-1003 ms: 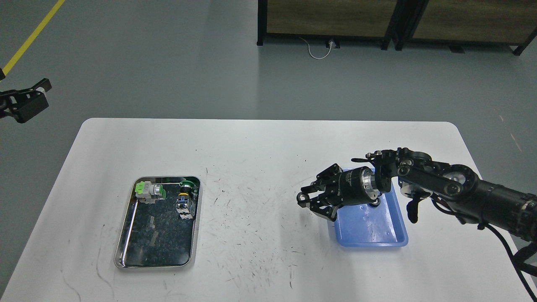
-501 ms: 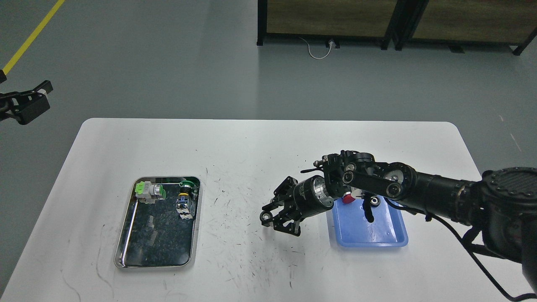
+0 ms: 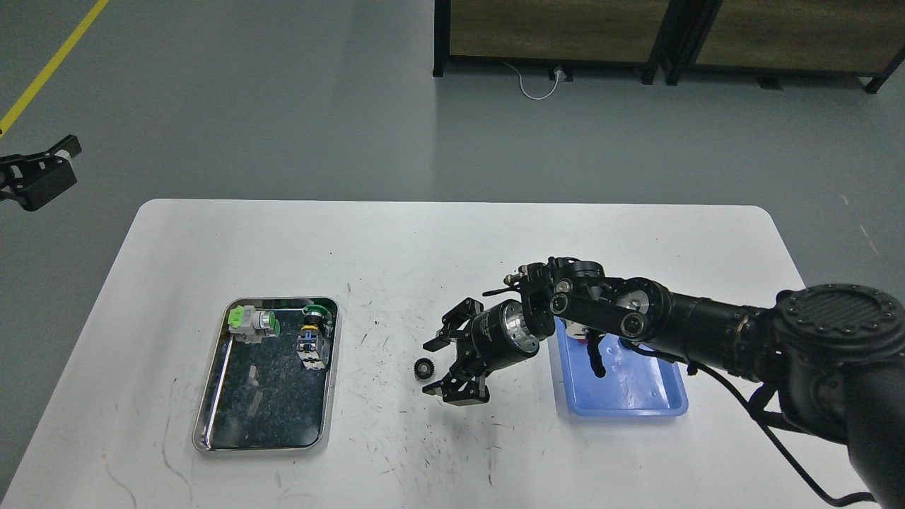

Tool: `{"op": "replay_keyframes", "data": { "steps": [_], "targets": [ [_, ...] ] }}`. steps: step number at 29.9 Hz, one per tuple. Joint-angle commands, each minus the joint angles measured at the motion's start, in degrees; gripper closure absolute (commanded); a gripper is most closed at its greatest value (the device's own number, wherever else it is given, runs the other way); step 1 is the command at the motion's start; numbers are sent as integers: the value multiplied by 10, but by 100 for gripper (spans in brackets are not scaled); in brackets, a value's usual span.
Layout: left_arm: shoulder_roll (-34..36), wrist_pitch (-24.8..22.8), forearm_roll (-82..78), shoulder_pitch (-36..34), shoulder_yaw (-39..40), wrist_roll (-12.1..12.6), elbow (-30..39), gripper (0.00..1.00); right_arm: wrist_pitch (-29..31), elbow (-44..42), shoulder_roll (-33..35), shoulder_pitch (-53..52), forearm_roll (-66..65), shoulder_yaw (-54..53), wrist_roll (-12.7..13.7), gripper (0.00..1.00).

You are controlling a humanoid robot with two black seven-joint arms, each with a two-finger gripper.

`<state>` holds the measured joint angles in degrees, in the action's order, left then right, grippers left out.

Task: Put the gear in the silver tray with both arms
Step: 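Carry the gear toward the silver tray and release it on the table, then withdraw the right gripper and reach the left gripper toward the gear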

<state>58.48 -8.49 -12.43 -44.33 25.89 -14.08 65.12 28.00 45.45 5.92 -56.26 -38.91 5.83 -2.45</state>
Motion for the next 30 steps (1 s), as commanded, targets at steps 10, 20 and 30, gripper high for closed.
{"op": "replay_keyframes", "data": {
  "steps": [10, 20, 30],
  "targets": [
    [-28, -13, -11, -27, -2, -5, 18, 2, 0, -8, 175, 8, 8, -109, 1, 20],
    [-173, -10, -130, -18, -43, -5, 24, 3, 0, -11, 340, 34, 87, -297, 3, 19],
    [-323, 31, -223, 45, -94, -6, 26, 3, 0, -36, 416, 40, 123, -358, 3, 19]
  ]
}}
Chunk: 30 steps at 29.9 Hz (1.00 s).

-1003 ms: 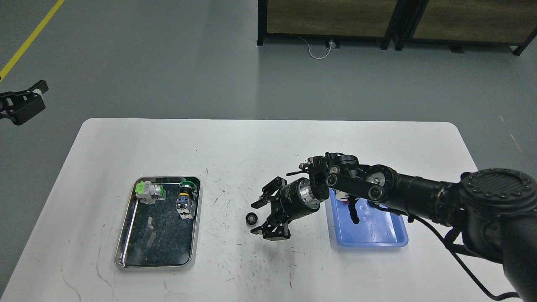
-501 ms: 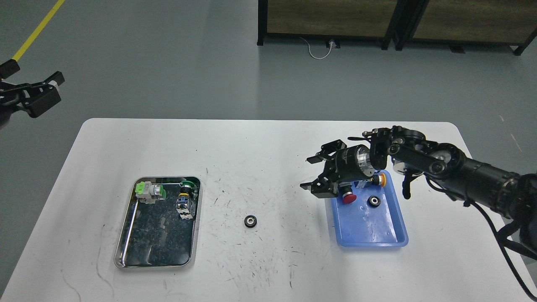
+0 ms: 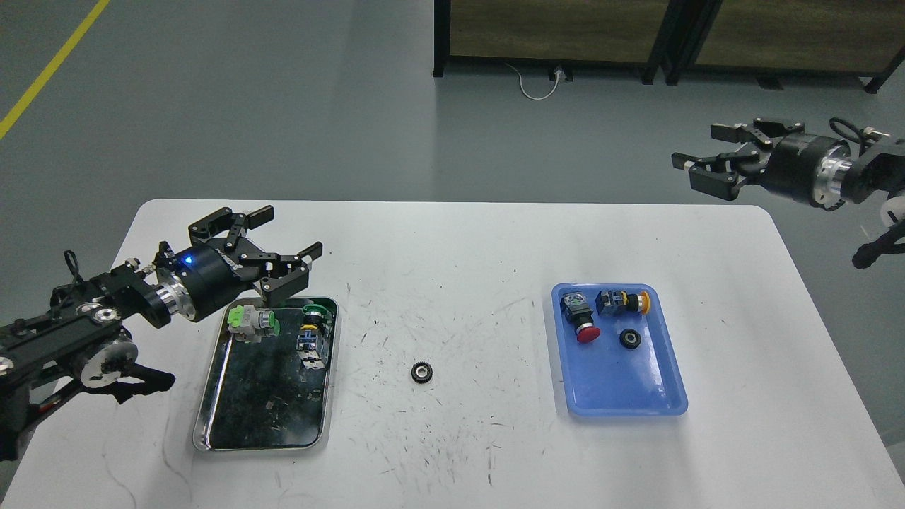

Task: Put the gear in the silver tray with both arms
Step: 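Withdraw the right gripper and reach the left gripper toward the gear, then grasp the black gear on the table with the left gripper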

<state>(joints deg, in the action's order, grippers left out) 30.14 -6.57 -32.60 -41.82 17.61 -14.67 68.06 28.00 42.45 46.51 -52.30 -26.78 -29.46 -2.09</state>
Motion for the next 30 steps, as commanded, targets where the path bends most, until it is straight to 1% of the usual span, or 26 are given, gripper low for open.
{"op": "replay_keyframes", "data": {
  "steps": [1, 3, 8, 12, 14, 16, 22, 29, 30],
  "targets": [
    [-53, 15, -28, 27, -19, 0, -6, 3, 0, -7, 11, 0, 2, -5, 1, 19],
    [-74, 16, -33, 37, -22, 0, -12, 3, 0, -7, 11, 0, 1, -5, 2, 19],
    [-131, 18, -58, 57, -33, -2, -51, 3, 0, -11, 7, 4, 1, -2, 2, 18],
    [-180, 32, -75, 65, -45, -13, -95, 2, 0, -24, 4, 5, 1, -1, 2, 18],
    [-196, 35, -75, 66, -48, -17, -106, 2, 0, -25, 5, 5, 1, 1, 2, 18],
    [-208, 35, -76, 67, -50, -17, -109, 2, 0, -25, 4, 8, 1, 2, 2, 18],
    [-246, 36, -91, 71, -53, -18, -158, 2, 0, -25, 4, 15, 1, 1, 2, 18],
    [-265, 50, -91, 72, -85, -28, -190, 2, 0, -29, 4, 18, 1, 1, 2, 18],
    [-266, 52, -91, 72, -91, -33, -196, 2, 0, -29, 4, 18, 1, 1, 2, 18]
  ]
}}
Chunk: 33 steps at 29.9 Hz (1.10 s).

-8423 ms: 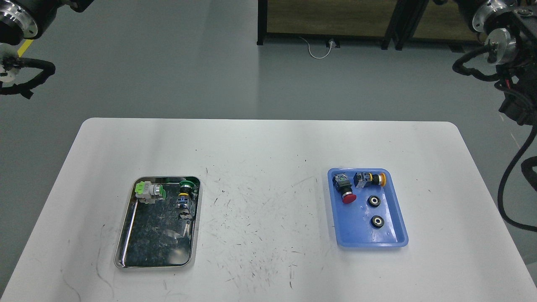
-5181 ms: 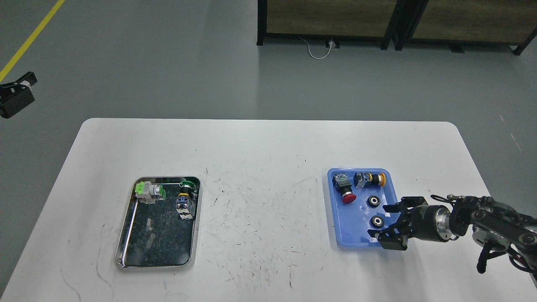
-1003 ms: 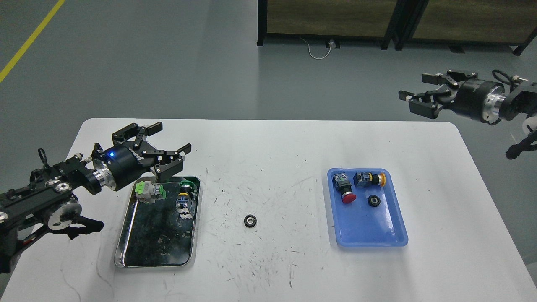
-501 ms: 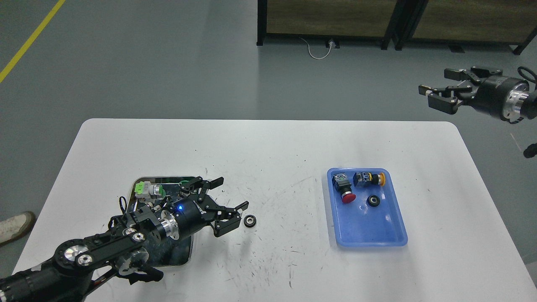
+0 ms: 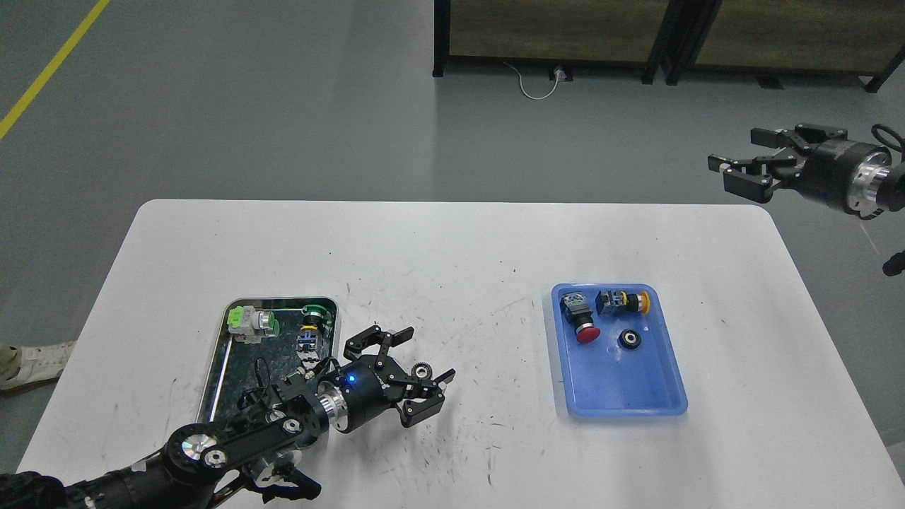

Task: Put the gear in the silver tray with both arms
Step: 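Grasp the black gear on the table with the left gripper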

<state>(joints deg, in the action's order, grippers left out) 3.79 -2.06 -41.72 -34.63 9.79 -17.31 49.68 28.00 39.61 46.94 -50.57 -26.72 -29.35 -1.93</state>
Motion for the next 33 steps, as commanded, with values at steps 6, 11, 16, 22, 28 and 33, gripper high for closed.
{"op": "replay_keyframes", "data": {
  "steps": [6, 11, 16, 22, 28, 33],
  "targets": [
    [-3, 25, 1, 0, -38, -18, -20, 2, 0, -1, -1, 6, 0, -1, 0, 18],
    [-11, 30, 1, 0, -54, -19, -36, 3, 0, -1, -1, 8, 0, -2, 0, 18],
    [-29, 43, 1, -4, -55, -18, -47, 3, 0, -1, -2, 8, 0, -2, -1, 18],
    [-38, 42, 7, -5, -54, -17, -78, 7, 0, -1, -1, 8, 0, -2, -1, 18],
    [-38, 36, 8, -5, -54, -17, -83, 20, 0, -1, 0, 9, -1, -2, -2, 18],
    [-38, 33, 10, -6, -55, -18, -78, 30, 0, -1, -1, 12, -2, -2, -3, 18]
  ]
}}
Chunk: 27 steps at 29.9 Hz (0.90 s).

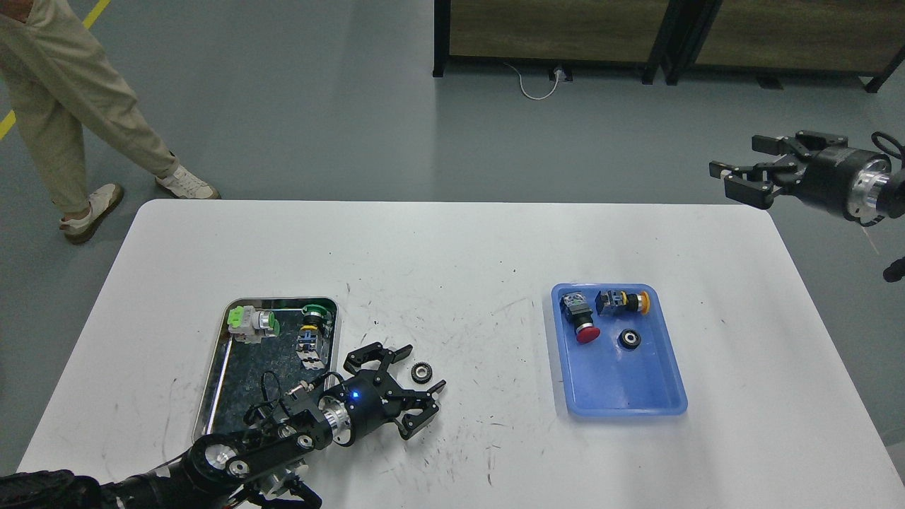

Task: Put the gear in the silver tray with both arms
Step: 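Grasp the black gear on the table with the left gripper, then place the gear into the silver tray and open the left gripper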

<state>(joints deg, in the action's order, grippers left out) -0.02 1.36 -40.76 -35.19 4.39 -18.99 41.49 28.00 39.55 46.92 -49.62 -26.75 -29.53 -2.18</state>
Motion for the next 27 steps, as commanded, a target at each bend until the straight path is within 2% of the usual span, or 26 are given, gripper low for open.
{"op": "replay_keyframes", "data": {
  "steps": [1, 18, 23, 27],
  "targets": [
    [0, -1, 1, -1, -1, -2, 5, 33, 0, -1, -1, 3, -1, 0, 0, 18],
    [0, -16, 1, -1, -2, 2, 12, 80, 0, 0, -2, 7, -3, -1, -1, 18],
    [12, -16, 1, -10, 11, 9, 32, 83, 0, 0, -2, 7, -3, -2, -1, 18],
    [59, -17, 11, -37, 26, 16, 75, 83, 0, -1, -1, 7, -3, -3, -2, 18]
  ]
}}
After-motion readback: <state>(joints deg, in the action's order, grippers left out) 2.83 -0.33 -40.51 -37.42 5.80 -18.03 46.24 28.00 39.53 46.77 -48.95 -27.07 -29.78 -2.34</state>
